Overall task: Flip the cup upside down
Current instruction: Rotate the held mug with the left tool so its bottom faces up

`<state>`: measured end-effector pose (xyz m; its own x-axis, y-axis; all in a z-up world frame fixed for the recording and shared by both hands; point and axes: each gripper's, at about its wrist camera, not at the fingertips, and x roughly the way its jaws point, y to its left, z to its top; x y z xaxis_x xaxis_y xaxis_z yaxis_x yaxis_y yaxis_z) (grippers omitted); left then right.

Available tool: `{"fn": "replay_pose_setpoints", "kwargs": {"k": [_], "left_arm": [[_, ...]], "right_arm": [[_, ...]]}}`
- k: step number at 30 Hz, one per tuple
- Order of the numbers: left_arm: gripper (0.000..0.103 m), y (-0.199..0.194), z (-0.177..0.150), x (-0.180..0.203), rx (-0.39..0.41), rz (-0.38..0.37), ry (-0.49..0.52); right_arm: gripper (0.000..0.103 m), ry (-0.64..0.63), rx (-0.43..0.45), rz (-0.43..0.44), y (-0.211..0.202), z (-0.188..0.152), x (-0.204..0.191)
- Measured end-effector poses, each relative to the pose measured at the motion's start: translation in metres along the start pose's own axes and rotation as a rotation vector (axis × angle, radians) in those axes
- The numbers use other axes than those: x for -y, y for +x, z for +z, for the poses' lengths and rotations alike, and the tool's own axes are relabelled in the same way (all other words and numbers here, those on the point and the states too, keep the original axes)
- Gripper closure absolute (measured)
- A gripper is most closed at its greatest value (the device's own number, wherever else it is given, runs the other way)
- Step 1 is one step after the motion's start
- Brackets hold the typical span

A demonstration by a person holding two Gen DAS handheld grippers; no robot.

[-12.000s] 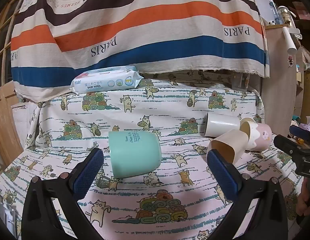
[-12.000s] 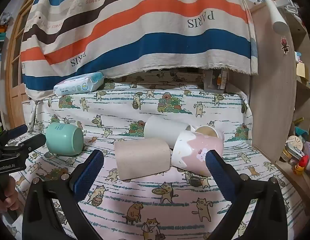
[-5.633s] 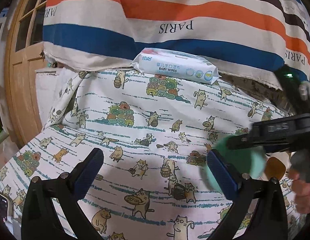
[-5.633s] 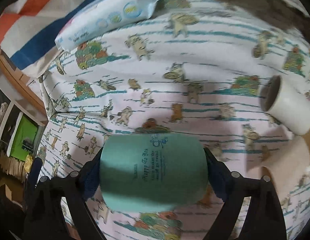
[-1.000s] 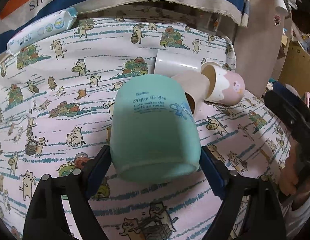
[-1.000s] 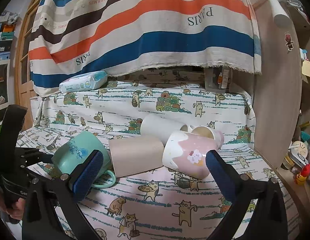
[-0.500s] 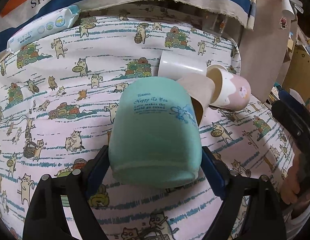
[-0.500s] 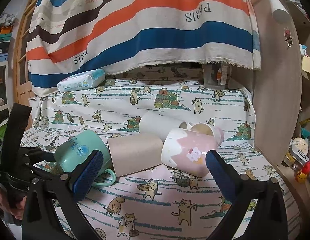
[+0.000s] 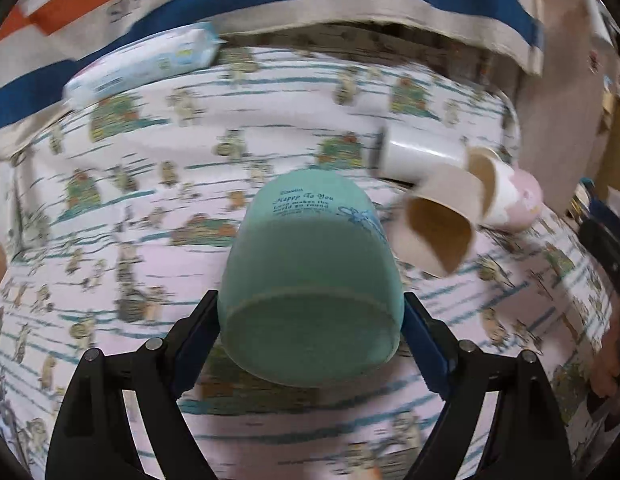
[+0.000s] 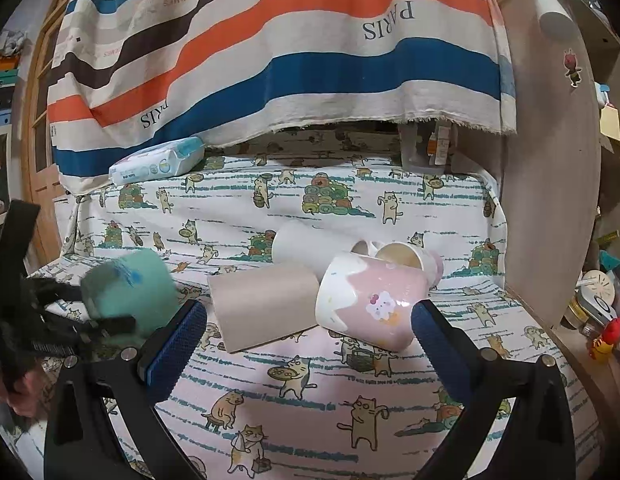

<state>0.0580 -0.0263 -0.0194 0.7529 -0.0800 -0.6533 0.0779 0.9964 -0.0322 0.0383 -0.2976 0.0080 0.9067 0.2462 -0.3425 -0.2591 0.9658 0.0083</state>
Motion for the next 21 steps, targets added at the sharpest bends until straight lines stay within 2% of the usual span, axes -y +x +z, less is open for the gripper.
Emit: {"fn": "replay_pose_setpoints", "kwargs": {"k": [4,9,17,21], "left_arm": [[0.017,-0.009,0.008,-0.030,0.010,0.073,-0.016],[0.018,-0.014,0.018,-0.060,0.018,0.148,-0.025],[0.018,0.001,0.028,-0.081,0.005,0.174,-0.046],[0.018,0.006,0.035,-0.082,0.042,0.169,-0.038]], "right_arm": [[0.000,-0.006,0.000,-0.005,-0.001,0.000,-0.001],[0.000,-0.010,-0.040,-0.051,0.007,0.002,-0.001],[0.000,0.013,-0.045,-0.089,0.009,0.002,0.006],[0.000,0.010,-0.051,-0.087,0.010,0.002,0.005]]}}
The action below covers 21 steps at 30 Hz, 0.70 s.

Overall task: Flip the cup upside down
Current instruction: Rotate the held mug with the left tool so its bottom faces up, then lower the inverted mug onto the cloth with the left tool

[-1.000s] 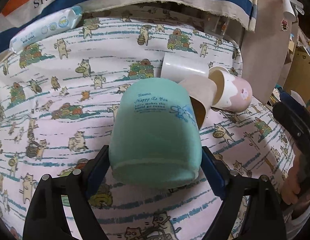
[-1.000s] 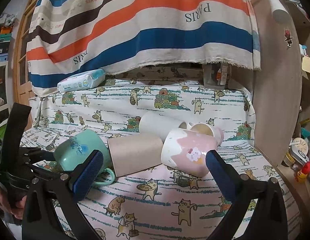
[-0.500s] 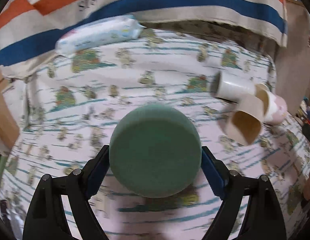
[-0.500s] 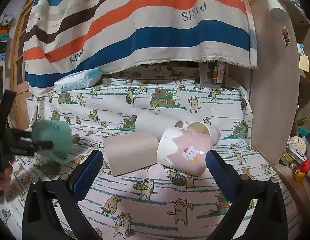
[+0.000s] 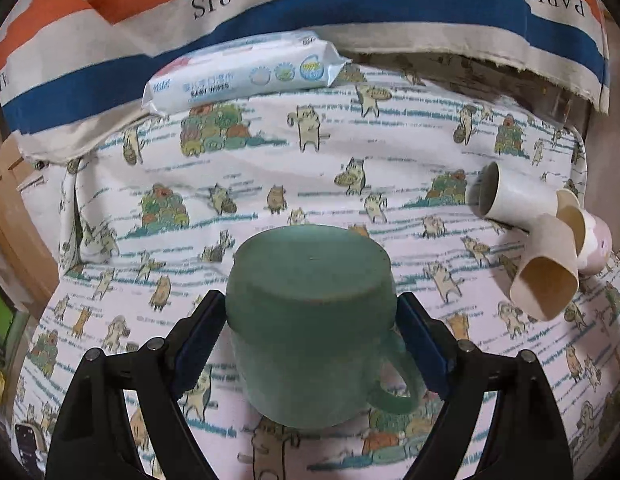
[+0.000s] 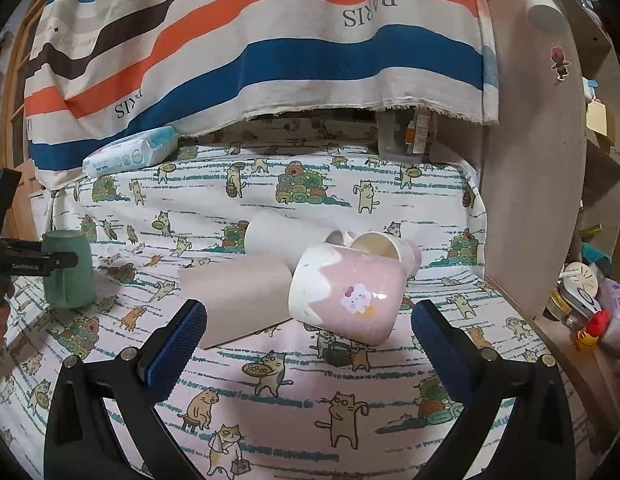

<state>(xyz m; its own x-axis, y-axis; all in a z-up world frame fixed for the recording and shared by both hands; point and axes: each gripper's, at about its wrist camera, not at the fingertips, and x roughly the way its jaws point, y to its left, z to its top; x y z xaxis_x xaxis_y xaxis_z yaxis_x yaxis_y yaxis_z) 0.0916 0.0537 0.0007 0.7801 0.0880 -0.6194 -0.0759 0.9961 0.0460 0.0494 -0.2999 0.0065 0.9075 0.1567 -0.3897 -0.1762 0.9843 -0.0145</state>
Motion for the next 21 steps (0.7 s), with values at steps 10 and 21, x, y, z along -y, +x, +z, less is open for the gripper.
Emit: {"fn": "replay_pose_setpoints", "kwargs": {"k": [10,21], "left_arm": [[0.018,0.017,0.019,-0.011,0.026,0.036,-0.032],[0.014,-0.007,0.024,-0.011,0.121,0.003,-0.028]], "right_arm": [[0.000,0.009,-0.004,0.004,0.001,0.000,0.002],[0.000,0.009,0.005,0.004,0.000,-0.001,0.001]]}}
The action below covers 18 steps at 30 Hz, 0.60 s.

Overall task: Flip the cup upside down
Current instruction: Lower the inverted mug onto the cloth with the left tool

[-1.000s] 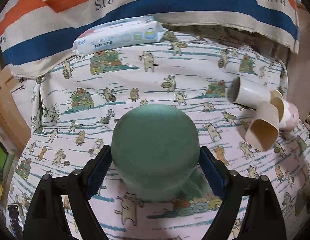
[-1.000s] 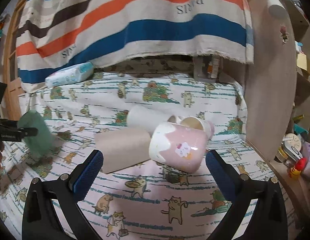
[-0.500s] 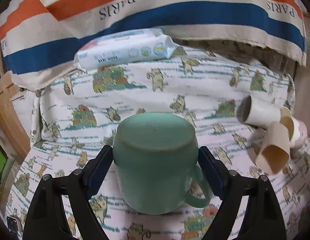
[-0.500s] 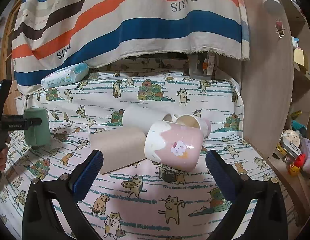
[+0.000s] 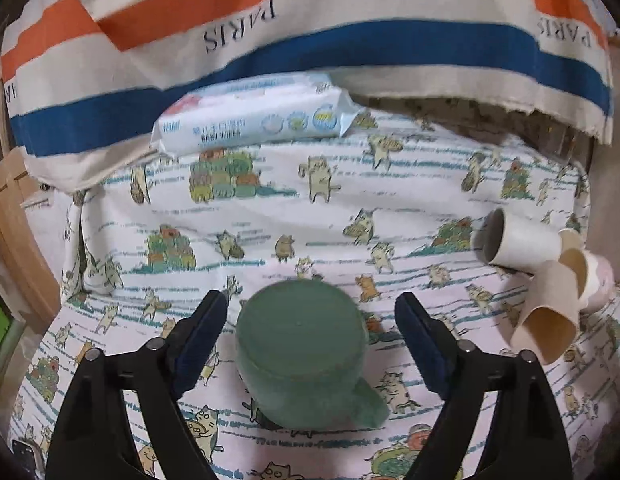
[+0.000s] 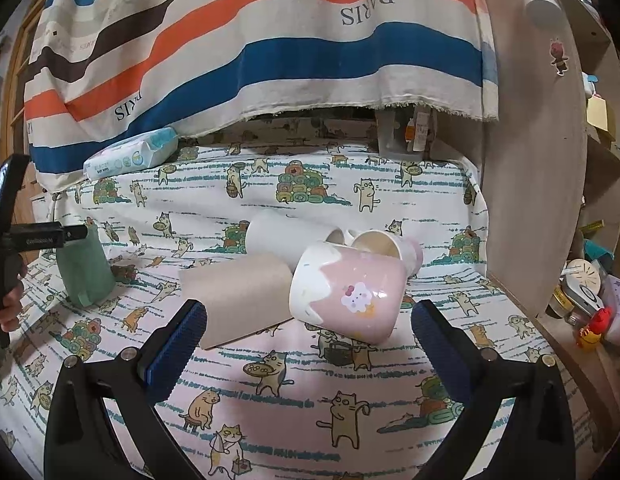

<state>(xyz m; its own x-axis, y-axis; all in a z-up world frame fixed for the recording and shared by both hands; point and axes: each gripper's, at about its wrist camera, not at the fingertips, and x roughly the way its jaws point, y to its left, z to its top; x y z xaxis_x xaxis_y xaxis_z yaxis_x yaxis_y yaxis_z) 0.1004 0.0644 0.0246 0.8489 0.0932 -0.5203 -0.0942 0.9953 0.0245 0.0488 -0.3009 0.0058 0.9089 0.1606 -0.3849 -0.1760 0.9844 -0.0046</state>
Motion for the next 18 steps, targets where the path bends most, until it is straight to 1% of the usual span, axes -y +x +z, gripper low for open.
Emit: {"fn": "replay_pose_setpoints", "kwargs": {"k": [2,3,7,10,14,18], "left_arm": [[0.008,-0.010,0.001,0.001,0.034,0.000,0.004],[0.006,-0.015,0.001,0.001,0.048,-0.003,0.004],[0.006,-0.033,0.000,0.002,0.092,-0.012,0.015],[0.002,-0.046,-0.006,0.002,0.129,-0.013,0.027],[0.001,-0.056,-0.014,-0.006,0.143,-0.043,0.014],[0.001,-0.059,-0.024,-0.019,0.153,-0.048,0.005]], "right_arm": [[0.000,-0.002,0.008,-0.002,0.000,0.000,-0.001],[0.000,-0.004,0.010,-0.003,-0.001,0.000,-0.002],[0.000,-0.009,0.010,-0.003,-0.002,0.000,-0.003],[0.000,-0.011,0.009,-0.004,-0.001,0.000,-0.004],[0.000,-0.019,0.031,-0.020,-0.003,0.003,-0.012],[0.000,0.002,0.037,0.064,-0.005,0.017,-0.035]]}}
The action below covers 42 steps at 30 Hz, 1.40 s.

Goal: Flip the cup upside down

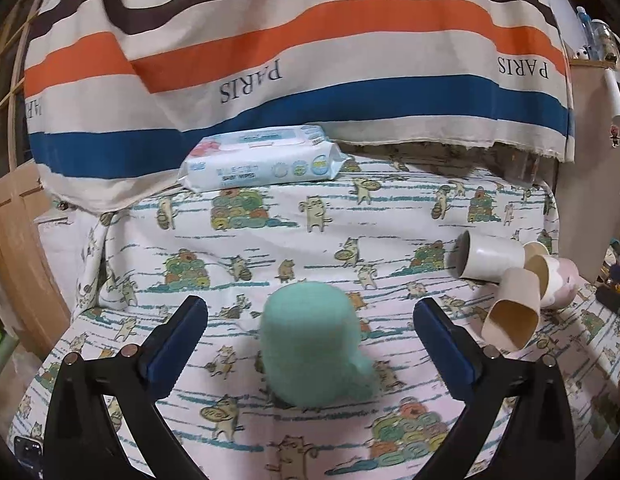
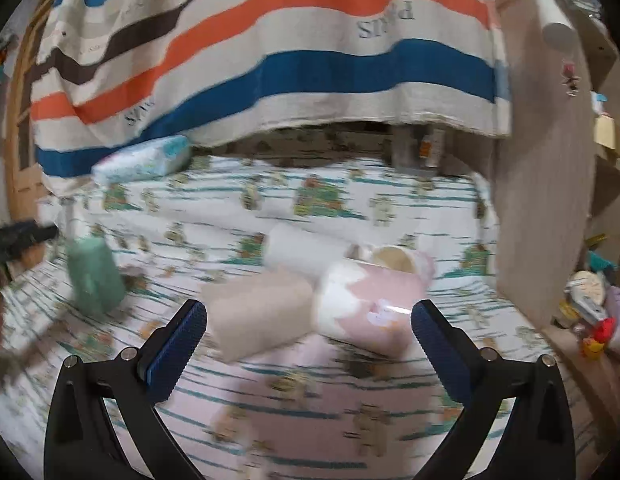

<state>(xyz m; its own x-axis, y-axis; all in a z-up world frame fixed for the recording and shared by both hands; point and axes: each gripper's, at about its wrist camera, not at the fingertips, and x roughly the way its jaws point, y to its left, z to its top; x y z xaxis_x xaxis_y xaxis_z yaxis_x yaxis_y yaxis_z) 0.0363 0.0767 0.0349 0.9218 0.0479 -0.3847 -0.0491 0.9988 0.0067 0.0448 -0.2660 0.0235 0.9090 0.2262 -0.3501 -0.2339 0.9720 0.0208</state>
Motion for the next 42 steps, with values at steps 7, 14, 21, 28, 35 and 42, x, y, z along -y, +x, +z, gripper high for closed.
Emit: {"fn": "replay_pose_setpoints", "kwargs": {"k": [7,14,21,28,35,42], "left_arm": [[0.001,-0.002,-0.027,-0.029,0.011,0.019,-0.048],[0.001,-0.001,-0.034,-0.045,0.027,0.030,-0.097],[0.001,-0.001,-0.037,-0.044,0.026,0.068,-0.085],[0.001,-0.004,-0.037,-0.039,0.048,0.085,-0.061],[0.001,-0.007,-0.036,-0.034,0.063,0.095,-0.037],[0.001,-0.006,-0.037,-0.035,0.059,0.087,-0.039]], "right_arm": [[0.000,-0.032,-0.016,0.154,0.014,0.034,-0.072],[0.000,0.002,-0.016,0.250,0.051,0.029,-0.117],[0.000,-0.064,-0.010,0.248,0.068,0.009,-0.132],[0.000,-0.095,-0.032,0.264,0.075,0.002,-0.133],[0.000,-0.097,-0.042,0.249,0.077,0.002,-0.133],[0.000,-0.123,-0.029,0.237,0.074,0.002,-0.138]]}}
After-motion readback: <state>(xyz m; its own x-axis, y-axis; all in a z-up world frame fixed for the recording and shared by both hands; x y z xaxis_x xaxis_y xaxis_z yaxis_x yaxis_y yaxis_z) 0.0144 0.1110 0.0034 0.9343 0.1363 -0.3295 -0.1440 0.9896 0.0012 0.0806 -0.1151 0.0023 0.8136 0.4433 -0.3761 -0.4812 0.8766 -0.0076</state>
